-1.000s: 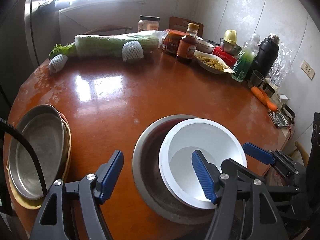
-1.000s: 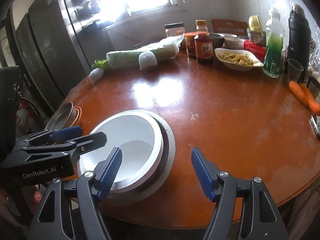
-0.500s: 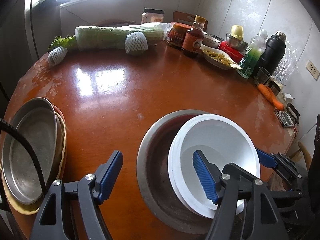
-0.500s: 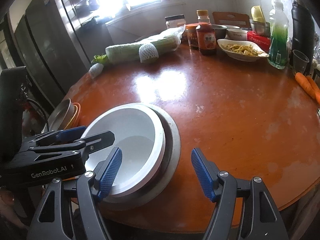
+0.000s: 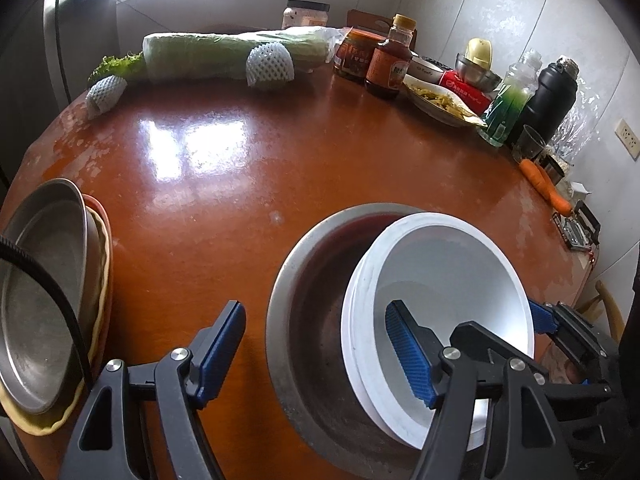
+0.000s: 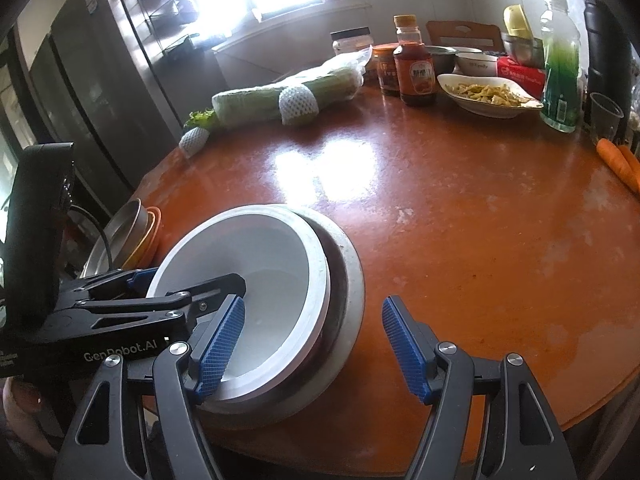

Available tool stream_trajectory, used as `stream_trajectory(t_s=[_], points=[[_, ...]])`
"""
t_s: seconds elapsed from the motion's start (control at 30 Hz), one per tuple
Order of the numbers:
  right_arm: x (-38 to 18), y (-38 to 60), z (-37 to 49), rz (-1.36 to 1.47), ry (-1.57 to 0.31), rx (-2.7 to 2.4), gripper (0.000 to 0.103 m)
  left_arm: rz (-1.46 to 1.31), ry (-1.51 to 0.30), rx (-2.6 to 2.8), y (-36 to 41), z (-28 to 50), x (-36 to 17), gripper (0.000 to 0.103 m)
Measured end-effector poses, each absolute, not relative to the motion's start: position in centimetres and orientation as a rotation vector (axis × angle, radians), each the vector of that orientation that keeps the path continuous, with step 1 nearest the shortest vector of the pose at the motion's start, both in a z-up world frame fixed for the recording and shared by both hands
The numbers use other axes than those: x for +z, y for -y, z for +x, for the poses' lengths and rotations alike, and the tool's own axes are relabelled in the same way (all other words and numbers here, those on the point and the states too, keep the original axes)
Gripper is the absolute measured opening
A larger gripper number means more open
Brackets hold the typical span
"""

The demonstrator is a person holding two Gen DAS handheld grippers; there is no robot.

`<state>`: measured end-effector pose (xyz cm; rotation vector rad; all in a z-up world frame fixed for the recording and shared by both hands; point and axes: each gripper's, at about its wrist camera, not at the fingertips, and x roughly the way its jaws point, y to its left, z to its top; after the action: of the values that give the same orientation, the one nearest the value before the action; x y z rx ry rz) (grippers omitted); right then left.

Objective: Organize plates and bowls
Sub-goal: 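Lift the steel bowl with the cups and carry it toward the plate stack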

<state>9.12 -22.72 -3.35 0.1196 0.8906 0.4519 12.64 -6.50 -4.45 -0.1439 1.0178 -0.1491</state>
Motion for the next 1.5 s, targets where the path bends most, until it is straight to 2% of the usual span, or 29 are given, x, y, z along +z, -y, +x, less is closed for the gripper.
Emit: stream_trajectory(t_s=[0.13, 0.2, 0.3, 1.2, 1.5], points=[[-3.3, 22.5, 9.0, 0.117, -0.892, 0.479, 0.063, -0.154, -1.022, -0.171, 6.5, 12.6, -4.6, 0.064], [-3.1, 22.3, 8.8, 0.112, -0.889, 0.489, 0.061, -0.159, -1.021, -0.181, 6.6, 12.4, -4.5, 0.058], [-3.0, 22.3, 8.8, 0.110, -0.886, 0.491, 0.059, -0.156, -1.013, -0.185, 6.8, 12.3, -4.1, 0.056], [-2.1, 20.6, 8.5, 0.102, -0.876, 0.506, 0.053, -0.190, -0.960, -0.166, 4.9, 11.3, -2.0, 0.056], [0.9, 19.9, 8.4, 0.115, -0.798, 0.526, 0.052, -0.200, -0.909, -0.148, 3.5, 10.5, 0.2, 0.056]])
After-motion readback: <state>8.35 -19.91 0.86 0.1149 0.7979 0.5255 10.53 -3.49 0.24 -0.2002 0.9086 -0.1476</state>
